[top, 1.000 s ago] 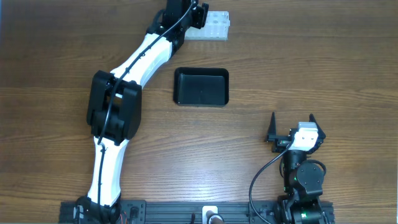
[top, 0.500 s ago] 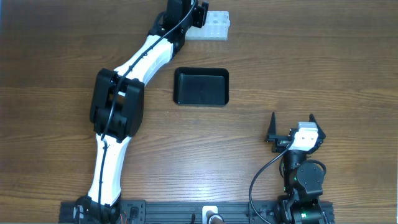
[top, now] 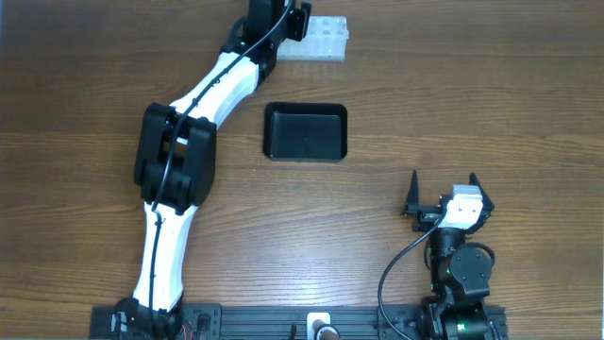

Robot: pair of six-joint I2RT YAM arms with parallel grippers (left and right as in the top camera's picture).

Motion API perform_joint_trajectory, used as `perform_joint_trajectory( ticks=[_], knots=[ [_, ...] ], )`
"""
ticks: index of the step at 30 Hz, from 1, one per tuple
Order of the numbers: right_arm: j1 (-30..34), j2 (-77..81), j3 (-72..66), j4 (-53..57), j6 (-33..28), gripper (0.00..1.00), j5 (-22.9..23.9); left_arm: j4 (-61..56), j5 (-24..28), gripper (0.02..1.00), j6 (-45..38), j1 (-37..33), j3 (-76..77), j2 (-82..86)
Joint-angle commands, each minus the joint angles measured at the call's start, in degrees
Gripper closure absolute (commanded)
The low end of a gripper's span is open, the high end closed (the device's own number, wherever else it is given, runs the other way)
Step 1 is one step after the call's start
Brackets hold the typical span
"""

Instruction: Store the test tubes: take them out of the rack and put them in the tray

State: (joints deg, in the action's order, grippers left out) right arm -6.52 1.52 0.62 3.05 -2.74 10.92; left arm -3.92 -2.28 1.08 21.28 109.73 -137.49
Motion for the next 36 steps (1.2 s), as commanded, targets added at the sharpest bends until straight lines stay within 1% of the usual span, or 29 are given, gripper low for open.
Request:
perform_joint_trajectory(
  ticks=[1, 4, 11, 18, 23, 30, 33, 36],
  knots=[
    [-0.3, 0.0, -0.3, 0.2, 0.5, 0.009, -0.1, 0.0, 0.4, 0.391, -0.6, -0.4, 0.5, -1.3],
    [-0.3, 0.0, -0.3, 0.2, 0.5, 0.009, -0.1, 0.3, 0.6, 0.402, -0.6, -0.1, 0.5, -1.3],
    [-0.3, 0.0, -0.3, 0.2, 0.5, 0.007, -0.1, 1.6, 0.6, 0.467, -0.7, 1.0, 0.5, -1.3],
    [-0.3, 0.0, -0.3, 0.2, 0.5, 0.007, -0.1, 2.3, 0.6, 0.586, -0.6, 1.5, 0.5, -1.3],
    [-0.3, 0.0, -0.3, 0.2, 0.5, 0.009, -0.1, 3.7, 0.5, 0.614, -0.6, 1.8, 0.5, -1.3],
    [-0.3, 0.0, -0.3, 0.2, 0.5, 0.007, -0.1, 4.1, 0.6, 0.739, -0.6, 1.8, 0.5, -1.3],
    [-0.3, 0.0, -0.3, 0.2, 0.5, 0.009, -0.1, 4.2, 0.6, 0.776, -0.6, 1.9, 0.5, -1.3],
    [-0.3, 0.0, -0.3, 0.2, 0.5, 0.009, -0.1, 4.2, 0.8, 0.794, -0.6, 2.0, 0.5, -1.3]
  ],
)
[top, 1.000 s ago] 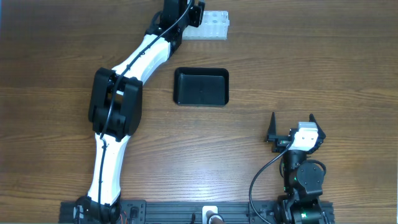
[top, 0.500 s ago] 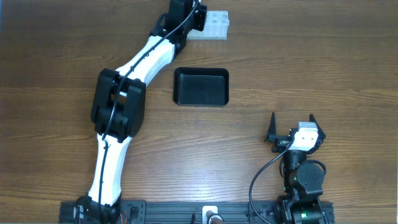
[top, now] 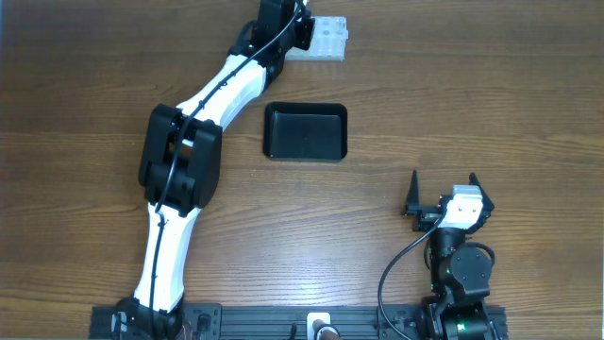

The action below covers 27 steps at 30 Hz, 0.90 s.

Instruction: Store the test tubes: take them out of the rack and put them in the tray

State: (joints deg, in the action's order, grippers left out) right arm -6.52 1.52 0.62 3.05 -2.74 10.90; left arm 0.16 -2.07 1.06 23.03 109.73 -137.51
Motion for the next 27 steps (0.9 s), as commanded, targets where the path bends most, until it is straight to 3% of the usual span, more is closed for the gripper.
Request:
perform_joint_trajectory(
  ticks=[1, 18, 27],
  knots=[
    [-0.3, 0.0, -0.3, 0.2, 0.5, 0.007, -0.1, 0.1, 0.6, 0.807, -0.6, 0.3, 0.5, -1.3],
    [-0.3, 0.0, -0.3, 0.2, 0.5, 0.009, -0.1, 0.1, 0.5, 0.95, -0.6, 0.5, 0.5, -1.3],
    [-0.3, 0.0, -0.3, 0.2, 0.5, 0.009, -0.1, -0.1, 0.5, 0.978, -0.7, 0.8, 0.5, 1.8]
  ],
)
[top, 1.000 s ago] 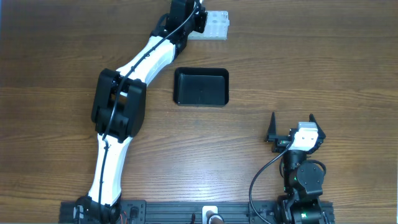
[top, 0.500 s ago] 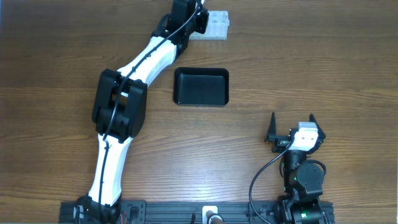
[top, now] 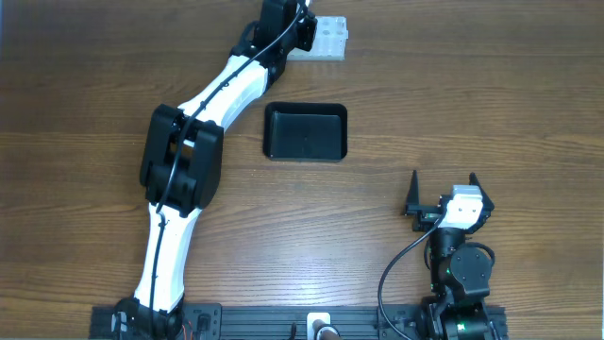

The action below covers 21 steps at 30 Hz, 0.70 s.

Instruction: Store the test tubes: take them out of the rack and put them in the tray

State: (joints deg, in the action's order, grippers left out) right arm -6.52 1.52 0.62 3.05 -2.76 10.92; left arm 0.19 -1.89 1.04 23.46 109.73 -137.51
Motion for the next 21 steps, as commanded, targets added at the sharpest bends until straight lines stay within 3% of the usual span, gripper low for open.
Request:
perform_joint_trajectory(
  ticks=[1, 14, 17, 21],
  knots=[
    [-0.3, 0.0, -0.3, 0.2, 0.5, 0.009, -0.1, -0.2, -0.2, 0.978, -0.7, 0.3, 0.5, 2.8],
    [-0.3, 0.0, -0.3, 0.2, 0.5, 0.009, -0.1, 0.3, -4.0, 0.978, -4.7, 0.4, 0.5, 19.7],
    [-0.3, 0.0, -0.3, 0.2, 0.5, 0.009, -0.1, 5.8, -4.0, 0.976, -3.3, 0.8, 0.5, 22.2],
    [-0.3, 0.0, -0.3, 0.2, 0.5, 0.009, -0.1, 18.1, -4.0, 0.978, 4.7, 1.3, 0.5, 23.3]
  ],
)
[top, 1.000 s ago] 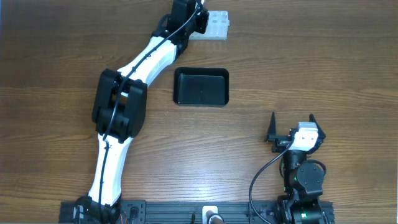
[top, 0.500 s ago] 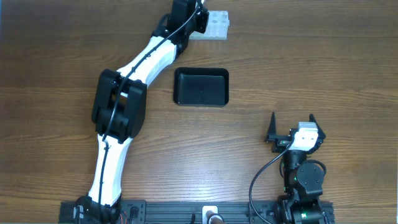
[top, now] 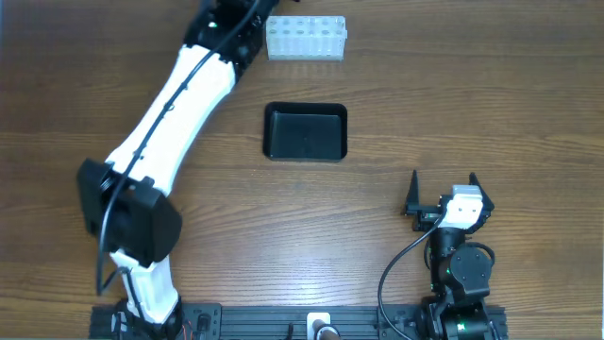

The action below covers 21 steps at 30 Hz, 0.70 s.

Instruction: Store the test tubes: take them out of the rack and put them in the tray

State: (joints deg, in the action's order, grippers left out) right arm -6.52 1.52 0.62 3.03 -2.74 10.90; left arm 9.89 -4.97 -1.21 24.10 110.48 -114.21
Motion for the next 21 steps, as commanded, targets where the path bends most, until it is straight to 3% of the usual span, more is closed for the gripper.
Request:
perform_joint_trajectory(
  ticks=[1, 5, 8, 21],
  knots=[
    [-0.3, 0.0, -0.3, 0.2, 0.5, 0.007, -0.1, 12.0, -0.9, 0.976, 9.8, 0.9, -0.2, 0.0],
    [-0.3, 0.0, -0.3, 0.2, 0.5, 0.009, -0.1, 27.6, -0.9, 0.978, 20.7, 2.2, -1.2, -0.3],
    [-0.3, 0.0, -0.3, 0.2, 0.5, 0.009, -0.1, 33.6, -0.9, 0.978, 23.6, 3.4, -3.1, -0.7],
    [-0.3, 0.0, -0.3, 0.2, 0.5, 0.009, -0.1, 36.0, -5.1, 0.976, 24.2, 8.3, -8.2, -8.5]
  ],
)
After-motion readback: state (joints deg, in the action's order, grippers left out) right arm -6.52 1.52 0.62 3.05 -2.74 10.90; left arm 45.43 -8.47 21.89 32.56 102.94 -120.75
